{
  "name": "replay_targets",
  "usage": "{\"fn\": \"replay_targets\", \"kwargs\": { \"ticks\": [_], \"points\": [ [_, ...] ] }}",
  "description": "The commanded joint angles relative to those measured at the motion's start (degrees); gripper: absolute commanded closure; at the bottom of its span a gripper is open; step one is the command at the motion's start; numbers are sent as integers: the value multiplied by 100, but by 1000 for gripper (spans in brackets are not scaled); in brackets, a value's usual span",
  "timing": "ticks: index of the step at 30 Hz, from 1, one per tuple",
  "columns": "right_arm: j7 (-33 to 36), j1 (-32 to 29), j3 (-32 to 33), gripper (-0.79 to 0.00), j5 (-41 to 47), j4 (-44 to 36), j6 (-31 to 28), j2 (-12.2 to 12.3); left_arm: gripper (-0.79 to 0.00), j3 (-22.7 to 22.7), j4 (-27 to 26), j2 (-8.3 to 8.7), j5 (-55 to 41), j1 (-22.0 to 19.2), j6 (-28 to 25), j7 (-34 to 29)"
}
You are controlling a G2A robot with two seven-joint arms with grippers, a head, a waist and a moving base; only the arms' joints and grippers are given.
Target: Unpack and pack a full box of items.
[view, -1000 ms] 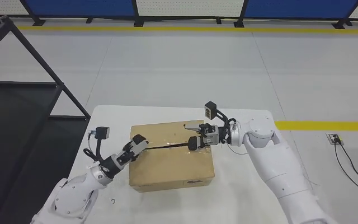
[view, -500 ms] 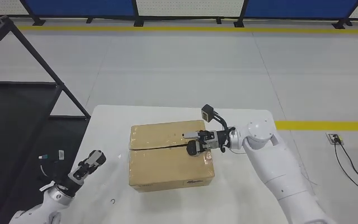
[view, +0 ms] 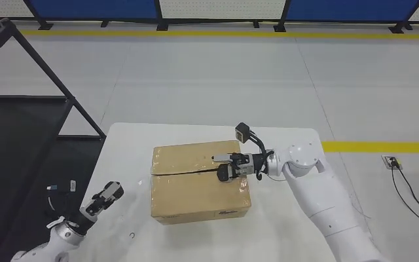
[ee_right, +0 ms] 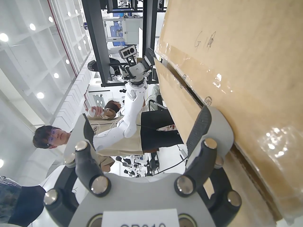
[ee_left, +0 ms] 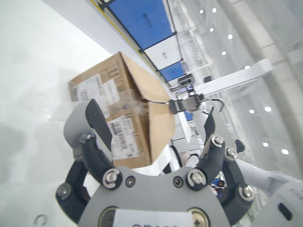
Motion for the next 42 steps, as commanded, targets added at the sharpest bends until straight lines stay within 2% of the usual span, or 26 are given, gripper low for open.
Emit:
{"fn": "replay_targets", "kwargs": {
  "ticks": [1,2,5,7,11,14,18,22,26,34,42],
  "points": [
    [-43,-53,45,-785,83,-50,-66,14,-785,149,-53,-18,817,55,-41,310],
    [-62,-70,61,-785,106,-64,-86,21,-785,100,-52,-12,1417,52,23,521],
    [-130,-122,122,-785,248,-95,-168,36,-785,239,-94,-20,2268,117,-188,749],
    [-168,-149,151,-785,341,-96,-193,43,-785,269,-107,-11,3143,131,-151,898],
    [-209,-144,141,-785,438,-39,-133,48,-785,483,-109,-27,4218,102,-56,1238],
    [-185,-115,99,-785,528,52,-103,40,-785,615,-55,-46,4871,9,210,1518],
    [-144,-62,-13,-785,597,225,-83,16,-785,823,24,-91,5577,-145,811,1892],
    [-132,1,-106,-785,664,373,-119,-10,-785,1152,159,-125,6359,-339,1097,2002],
    [-103,46,-156,-785,721,463,-162,-22,-785,1481,290,-178,6875,-552,1330,2278],
    [-56,75,-205,-785,799,550,-200,-23,-785,2129,862,-329,7862,-1084,2230,2701],
    [-3,105,-244,-785,884,600,-216,-24,-785,2571,1592,-489,7986,-1638,2421,2973]
  ]
}}
